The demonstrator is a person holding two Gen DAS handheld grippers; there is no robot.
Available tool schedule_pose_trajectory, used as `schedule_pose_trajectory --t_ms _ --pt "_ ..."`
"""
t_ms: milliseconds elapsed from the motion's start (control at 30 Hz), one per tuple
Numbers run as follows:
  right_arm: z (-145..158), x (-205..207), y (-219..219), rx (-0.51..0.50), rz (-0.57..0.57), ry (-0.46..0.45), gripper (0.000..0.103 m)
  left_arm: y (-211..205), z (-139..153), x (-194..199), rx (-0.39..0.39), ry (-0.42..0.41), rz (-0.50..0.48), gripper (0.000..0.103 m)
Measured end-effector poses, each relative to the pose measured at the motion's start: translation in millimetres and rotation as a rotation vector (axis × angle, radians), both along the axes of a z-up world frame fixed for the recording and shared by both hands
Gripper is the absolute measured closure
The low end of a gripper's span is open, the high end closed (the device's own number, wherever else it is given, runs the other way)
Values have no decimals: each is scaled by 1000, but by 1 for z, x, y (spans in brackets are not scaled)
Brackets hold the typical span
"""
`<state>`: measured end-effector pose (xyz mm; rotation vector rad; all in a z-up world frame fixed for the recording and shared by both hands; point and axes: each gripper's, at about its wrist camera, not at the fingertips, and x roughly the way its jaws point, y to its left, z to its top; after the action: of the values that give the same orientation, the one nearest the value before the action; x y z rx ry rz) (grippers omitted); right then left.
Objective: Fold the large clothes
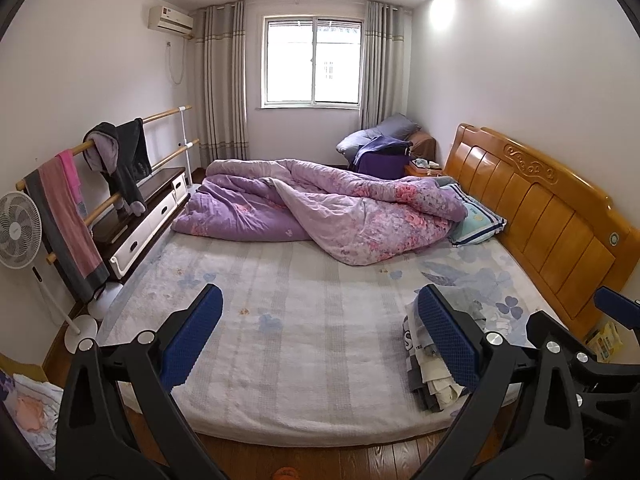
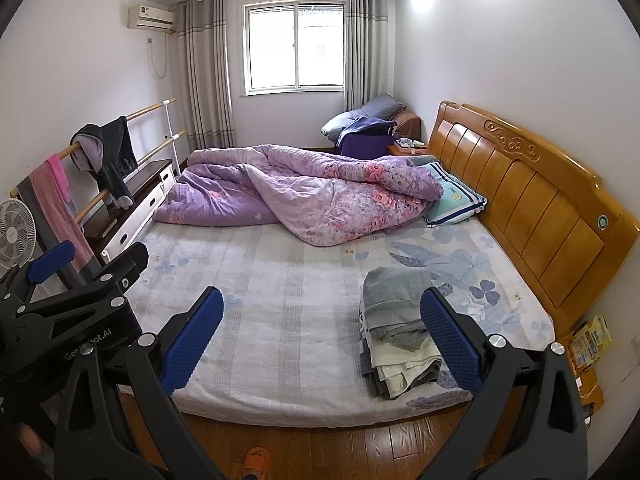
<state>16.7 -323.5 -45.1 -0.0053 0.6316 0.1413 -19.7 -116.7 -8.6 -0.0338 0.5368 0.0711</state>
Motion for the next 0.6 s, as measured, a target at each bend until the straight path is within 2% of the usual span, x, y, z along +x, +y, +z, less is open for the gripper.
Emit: schedule_pose_trajectory --t_ms 600 --pt "-1 3 -3 -11 -1 2 8 0 -2 7 16 0 -4 5"
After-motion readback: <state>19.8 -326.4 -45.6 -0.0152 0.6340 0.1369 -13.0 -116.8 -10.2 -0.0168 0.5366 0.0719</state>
